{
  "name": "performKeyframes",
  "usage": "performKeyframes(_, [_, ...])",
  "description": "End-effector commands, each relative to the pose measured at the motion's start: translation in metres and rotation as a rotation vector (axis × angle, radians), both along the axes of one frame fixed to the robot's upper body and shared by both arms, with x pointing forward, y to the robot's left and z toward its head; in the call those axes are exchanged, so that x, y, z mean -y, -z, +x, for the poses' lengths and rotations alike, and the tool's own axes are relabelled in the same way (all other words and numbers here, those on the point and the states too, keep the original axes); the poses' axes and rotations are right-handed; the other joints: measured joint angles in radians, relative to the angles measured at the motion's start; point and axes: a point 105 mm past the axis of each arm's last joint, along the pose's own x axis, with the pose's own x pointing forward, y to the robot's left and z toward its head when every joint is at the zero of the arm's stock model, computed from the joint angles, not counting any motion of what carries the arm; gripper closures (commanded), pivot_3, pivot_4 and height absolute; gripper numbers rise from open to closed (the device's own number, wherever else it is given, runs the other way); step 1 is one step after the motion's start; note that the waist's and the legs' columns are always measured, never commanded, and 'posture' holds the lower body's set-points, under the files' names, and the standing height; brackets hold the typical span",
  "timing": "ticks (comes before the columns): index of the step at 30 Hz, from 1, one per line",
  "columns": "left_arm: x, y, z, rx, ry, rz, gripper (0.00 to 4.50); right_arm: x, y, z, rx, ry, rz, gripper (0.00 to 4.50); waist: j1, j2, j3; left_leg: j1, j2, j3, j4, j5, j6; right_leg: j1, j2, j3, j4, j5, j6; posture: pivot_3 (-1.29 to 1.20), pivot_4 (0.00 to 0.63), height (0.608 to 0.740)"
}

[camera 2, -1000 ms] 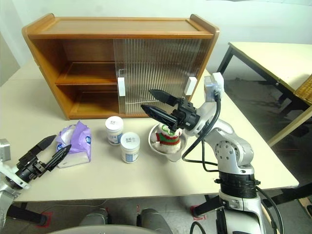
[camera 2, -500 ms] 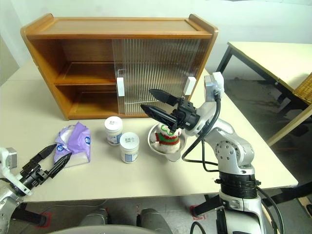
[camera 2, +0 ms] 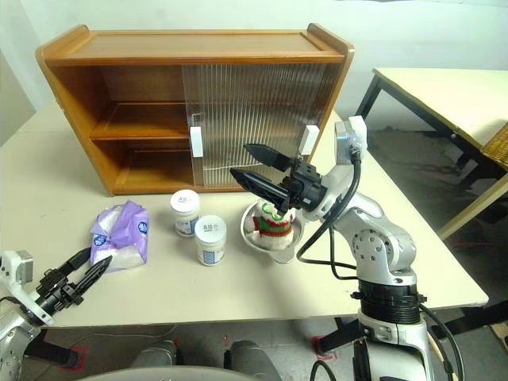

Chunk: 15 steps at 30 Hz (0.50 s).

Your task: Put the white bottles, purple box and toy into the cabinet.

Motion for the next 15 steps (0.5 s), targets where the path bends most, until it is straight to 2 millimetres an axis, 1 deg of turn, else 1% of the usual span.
performKeyframes(1, [-0.003, 0.018, -0.005, -0.06, -0.003, 0.003, 3.03, -0.001, -0.001, -0.001, 0.002, 0.001, -0.011, 0.0, 0.0, 0.002, 0.0, 0.001, 0.0, 0.0, 0.0, 0.0, 0.0, 0.001, 0.0, 0.0, 0.0, 0.0, 0.0, -0.08, 0.016, 0.74])
performKeyframes(5, [-0.004, 0.02, -0.005, -0.05, 0.005, 0.007, 4.44, 0.0, 0.0, -0.001, 0.004, 0.003, -0.01, 0.0, -0.002, 0.005, -0.002, 0.002, 0.0, 0.0, -0.001, 0.0, 0.0, 0.002, 0.0, 0.0, 0.002, 0.0, 0.0, -0.08, 0.014, 0.74])
performKeyframes(9, [-0.006, 0.018, -0.003, -0.033, 0.009, 0.003, 4.48, -0.001, 0.0, -0.001, 0.004, 0.002, -0.009, 0.0, -0.003, 0.009, -0.004, 0.002, 0.0, 0.0, -0.001, 0.0, 0.0, 0.002, 0.0, 0.0, 0.002, -0.001, 0.0, -0.08, 0.012, 0.74])
performKeyframes(12, [-0.008, 0.008, 0.003, 0.005, 0.008, -0.006, 4.48, -0.001, 0.001, -0.001, 0.004, 0.0, -0.01, 0.0, -0.003, 0.01, -0.005, 0.002, 0.0, 0.0, -0.002, 0.0, 0.0, 0.001, 0.0, 0.0, 0.002, -0.001, 0.0, -0.08, 0.011, 0.74])
performKeyframes(15, [-0.011, -0.009, 0.013, 0.06, 0.011, -0.018, 4.48, -0.001, 0.001, 0.0, 0.004, -0.001, -0.011, 0.0, -0.003, 0.009, -0.004, 0.002, 0.0, 0.0, -0.002, 0.001, 0.0, 0.0, 0.0, 0.0, 0.002, -0.001, 0.0, -0.07, 0.01, 0.74])
